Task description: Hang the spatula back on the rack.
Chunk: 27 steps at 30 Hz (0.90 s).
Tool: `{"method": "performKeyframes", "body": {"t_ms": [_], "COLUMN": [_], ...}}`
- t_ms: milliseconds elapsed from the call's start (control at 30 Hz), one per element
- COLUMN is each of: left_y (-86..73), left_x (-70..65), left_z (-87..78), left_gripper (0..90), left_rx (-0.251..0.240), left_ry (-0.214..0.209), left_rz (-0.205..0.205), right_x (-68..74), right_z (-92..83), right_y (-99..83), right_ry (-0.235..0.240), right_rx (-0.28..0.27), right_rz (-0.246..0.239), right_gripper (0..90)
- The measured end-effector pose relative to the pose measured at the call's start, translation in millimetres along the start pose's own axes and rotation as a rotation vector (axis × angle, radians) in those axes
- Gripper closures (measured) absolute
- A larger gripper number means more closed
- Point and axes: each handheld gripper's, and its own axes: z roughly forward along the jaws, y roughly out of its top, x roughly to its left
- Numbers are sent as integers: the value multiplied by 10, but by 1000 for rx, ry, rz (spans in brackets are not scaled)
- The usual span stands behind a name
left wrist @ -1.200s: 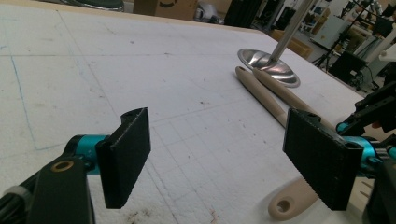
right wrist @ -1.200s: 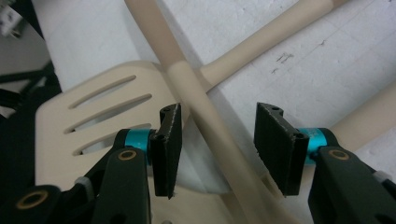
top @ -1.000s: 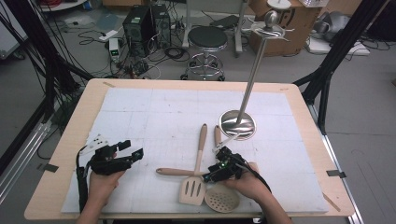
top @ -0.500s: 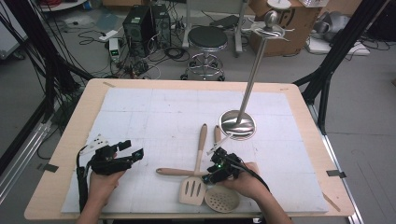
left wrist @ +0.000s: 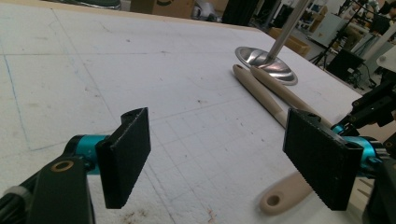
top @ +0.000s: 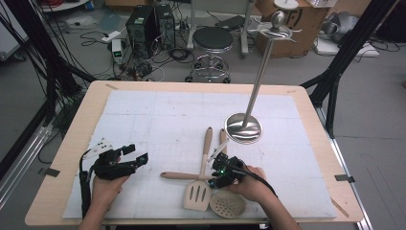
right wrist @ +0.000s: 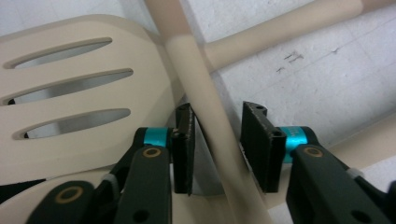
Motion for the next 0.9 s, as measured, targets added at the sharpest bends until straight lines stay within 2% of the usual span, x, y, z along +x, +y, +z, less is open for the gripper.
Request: {"method": "performKeyframes", "body": {"t_ms": [267, 367, 700, 900], "left_y": [0, 1, 0, 0], "left_x": [2, 4, 4, 4], "left_z": [0, -4, -5, -5], "left_gripper": [239, 239, 239, 239], "left_rx": [2, 1, -1, -2], "left_ry": [4, 4, 5, 6], "left_rz": [1, -3, -3, -3], "right_x": [-9, -21, -104, -165], "right_z": [-8, -12, -60, -127], "right_y": [2, -2, -71, -121], "right_ry": [-22, -32, -12, -4], "right_rx": [3, 0, -25, -72], "right_rz": [-18, -10, 65, 98], "right_gripper": [740, 775, 780, 781]}}
